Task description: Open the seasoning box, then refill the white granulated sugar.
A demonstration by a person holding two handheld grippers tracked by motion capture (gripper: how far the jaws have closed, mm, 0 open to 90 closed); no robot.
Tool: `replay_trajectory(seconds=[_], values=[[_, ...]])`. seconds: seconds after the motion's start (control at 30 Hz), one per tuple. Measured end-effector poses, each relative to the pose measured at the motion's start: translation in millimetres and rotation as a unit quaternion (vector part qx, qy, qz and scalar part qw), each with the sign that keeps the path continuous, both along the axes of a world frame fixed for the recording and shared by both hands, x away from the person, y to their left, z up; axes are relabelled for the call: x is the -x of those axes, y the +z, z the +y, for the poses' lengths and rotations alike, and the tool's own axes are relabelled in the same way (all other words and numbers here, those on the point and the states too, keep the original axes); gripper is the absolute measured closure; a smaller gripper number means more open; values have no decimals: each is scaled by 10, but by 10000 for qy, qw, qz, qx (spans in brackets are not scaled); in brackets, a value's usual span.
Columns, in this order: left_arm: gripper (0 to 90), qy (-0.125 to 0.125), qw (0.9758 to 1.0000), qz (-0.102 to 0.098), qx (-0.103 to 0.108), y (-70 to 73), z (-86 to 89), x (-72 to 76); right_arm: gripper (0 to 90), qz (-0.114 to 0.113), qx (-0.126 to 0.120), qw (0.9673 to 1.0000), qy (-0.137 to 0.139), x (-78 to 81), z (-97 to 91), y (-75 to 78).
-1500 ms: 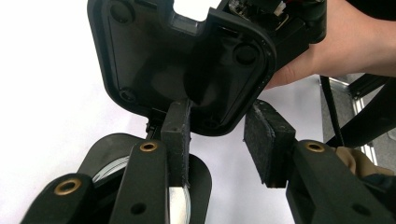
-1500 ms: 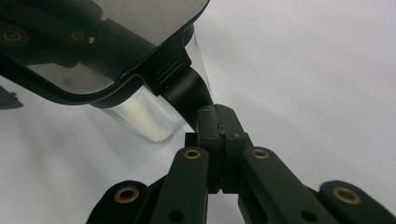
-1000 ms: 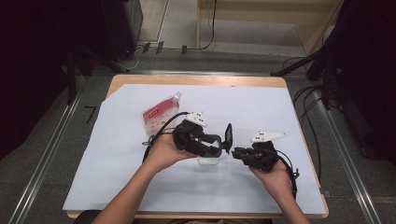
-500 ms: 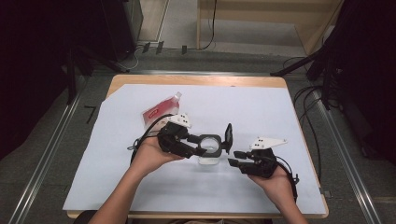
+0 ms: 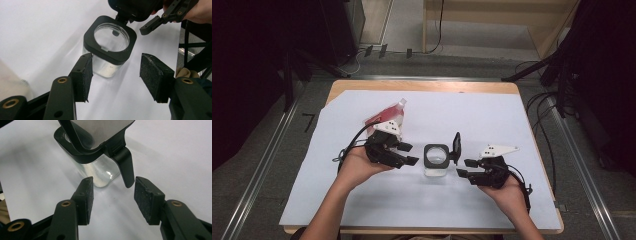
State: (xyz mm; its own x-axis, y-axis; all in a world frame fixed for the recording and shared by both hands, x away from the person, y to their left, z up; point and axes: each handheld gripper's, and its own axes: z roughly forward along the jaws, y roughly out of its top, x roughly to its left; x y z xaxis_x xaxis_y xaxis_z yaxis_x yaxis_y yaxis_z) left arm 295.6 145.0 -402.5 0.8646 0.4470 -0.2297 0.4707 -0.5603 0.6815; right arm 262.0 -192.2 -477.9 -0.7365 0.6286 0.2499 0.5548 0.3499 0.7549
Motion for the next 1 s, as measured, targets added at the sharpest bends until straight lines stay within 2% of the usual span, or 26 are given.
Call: replay_trajectory(seconds=[0.17, 0.33, 0.57, 0.63, 0.83, 0.97, 1.0], values=[[451, 129, 9998, 32, 114, 12, 130, -21, 504, -37, 69, 10000, 57, -16, 18, -11], [454, 291, 9995, 79, 61, 22, 244, -33, 498, 21, 58, 10000, 21, -37, 21, -16], [457, 364, 9992, 172, 71, 39, 396, -39, 499, -14, 73, 10000, 39, -64, 18, -15], [457, 386, 9992, 127, 9, 57, 446, -29, 499, -14, 70, 10000, 26, -72, 15, -12], [462, 467, 9988, 155, 78, 100, 592, -2, 500, -23, 86, 10000, 40, -92, 17, -6], [458, 582, 9982, 127, -52, 130, 683, 34, 500, -49, 88, 9999, 49, -112, 27, -5], [458, 612, 9980, 122, 5, 135, 712, 44, 500, -52, 87, 9999, 52, -116, 28, -2]])
